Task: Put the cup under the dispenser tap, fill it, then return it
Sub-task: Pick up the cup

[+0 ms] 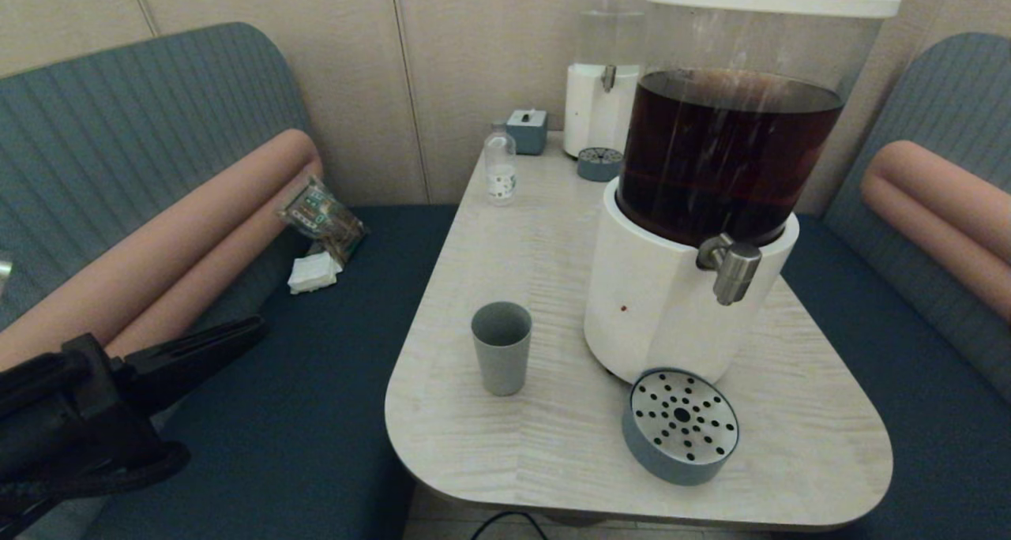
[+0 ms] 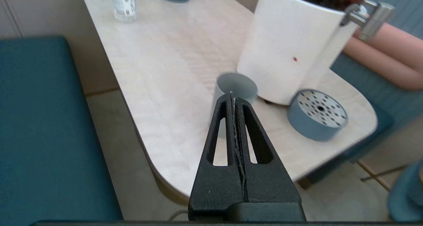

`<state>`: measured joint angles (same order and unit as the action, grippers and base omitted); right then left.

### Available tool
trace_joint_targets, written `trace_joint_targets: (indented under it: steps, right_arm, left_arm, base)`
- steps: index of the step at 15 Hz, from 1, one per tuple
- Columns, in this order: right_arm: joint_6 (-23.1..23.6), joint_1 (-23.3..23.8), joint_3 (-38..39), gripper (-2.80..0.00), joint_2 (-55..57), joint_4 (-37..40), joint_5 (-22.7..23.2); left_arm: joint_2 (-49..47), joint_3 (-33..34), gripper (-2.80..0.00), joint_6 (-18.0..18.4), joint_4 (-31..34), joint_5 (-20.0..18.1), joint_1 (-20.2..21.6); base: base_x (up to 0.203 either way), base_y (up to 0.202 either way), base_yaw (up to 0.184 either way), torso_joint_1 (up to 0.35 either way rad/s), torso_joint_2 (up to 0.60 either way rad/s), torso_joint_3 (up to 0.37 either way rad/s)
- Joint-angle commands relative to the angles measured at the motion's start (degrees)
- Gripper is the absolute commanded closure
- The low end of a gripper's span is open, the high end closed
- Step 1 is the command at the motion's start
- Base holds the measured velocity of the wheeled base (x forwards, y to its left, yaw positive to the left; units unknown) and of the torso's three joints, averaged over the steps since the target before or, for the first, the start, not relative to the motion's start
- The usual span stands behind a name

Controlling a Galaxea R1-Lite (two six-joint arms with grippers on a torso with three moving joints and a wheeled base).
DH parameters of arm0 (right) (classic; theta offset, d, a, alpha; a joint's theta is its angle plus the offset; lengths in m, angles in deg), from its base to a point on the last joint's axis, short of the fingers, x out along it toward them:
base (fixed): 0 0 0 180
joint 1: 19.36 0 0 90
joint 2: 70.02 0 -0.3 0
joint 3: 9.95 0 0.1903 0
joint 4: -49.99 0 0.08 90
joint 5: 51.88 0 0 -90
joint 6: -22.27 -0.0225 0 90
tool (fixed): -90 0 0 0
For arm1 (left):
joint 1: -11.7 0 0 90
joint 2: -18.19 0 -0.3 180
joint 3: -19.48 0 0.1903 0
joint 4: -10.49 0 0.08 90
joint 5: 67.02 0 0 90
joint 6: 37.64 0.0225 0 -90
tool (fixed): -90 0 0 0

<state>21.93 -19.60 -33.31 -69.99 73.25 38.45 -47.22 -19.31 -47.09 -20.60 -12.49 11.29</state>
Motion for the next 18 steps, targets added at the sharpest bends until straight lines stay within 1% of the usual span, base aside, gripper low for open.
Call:
trace_joint_targets:
  steps: [1, 2, 4, 5, 10, 13, 15, 17, 18]
  right_arm:
    - [0.0, 0.0, 0.1, 0.00, 0.0, 0.0, 0.0]
    - [0.0, 0.0, 0.0, 0.00, 0.0, 0.0, 0.0]
    - [0.0, 0.0, 0.0, 0.00, 0.0, 0.0, 0.0]
    - [0.0, 0.0, 0.0, 0.00, 0.0, 0.0, 0.0]
    - [0.0, 0.0, 0.1, 0.00, 0.0, 0.0, 0.0]
    - [0.0, 0.0, 0.0, 0.00, 0.0, -0.1, 0.0]
    - [0.0, 0.0, 0.1, 0.00, 0.0, 0.0, 0.0]
    - [0.0, 0.0, 0.1, 0.00, 0.0, -0.1, 0.0]
    - [0.0, 0.0, 0.0, 0.00, 0.0, -0.1, 0.0]
  left_arm:
    - [-5.9, 0.3, 0.00, 0.0, -4.3, -0.2, 0.1]
    - [-7.8, 0.4, -2.80, 0.1, -7.3, -0.2, 0.1]
    - [-10.4, 1.9, -2.80, 0.0, -14.1, -0.7, 0.1]
    - [-10.9, 3.1, -2.80, 0.0, -15.4, -1.4, 0.1]
    - [-9.7, 5.6, -2.80, 0.9, -15.9, -6.6, 0.1]
    - [-9.4, 7.3, -2.80, 0.8, -17.4, -7.1, 0.1]
    - [-9.9, 7.6, -2.80, 0.9, -17.5, -8.5, 0.1]
    - [-9.9, 7.9, -2.80, 1.0, -19.2, -14.2, 0.1]
    - [-10.2, 7.9, -2.80, 0.9, -20.0, -16.3, 0.1]
  base:
    - [0.000, 0.000, 0.000, 0.000, 0.00, 0.000]
    - [0.000, 0.000, 0.000, 0.000, 0.00, 0.000]
    - [0.000, 0.000, 0.000, 0.000, 0.00, 0.000]
    - [0.000, 0.000, 0.000, 0.000, 0.00, 0.000]
    - [0.000, 0.000, 0.000, 0.000, 0.00, 0.000]
    - [0.000, 0.000, 0.000, 0.000, 0.00, 0.000]
    - [0.000, 0.000, 0.000, 0.000, 0.00, 0.000]
    - [0.000, 0.000, 0.000, 0.000, 0.00, 0.000]
    - [0.000, 0.000, 0.000, 0.000, 0.00, 0.000]
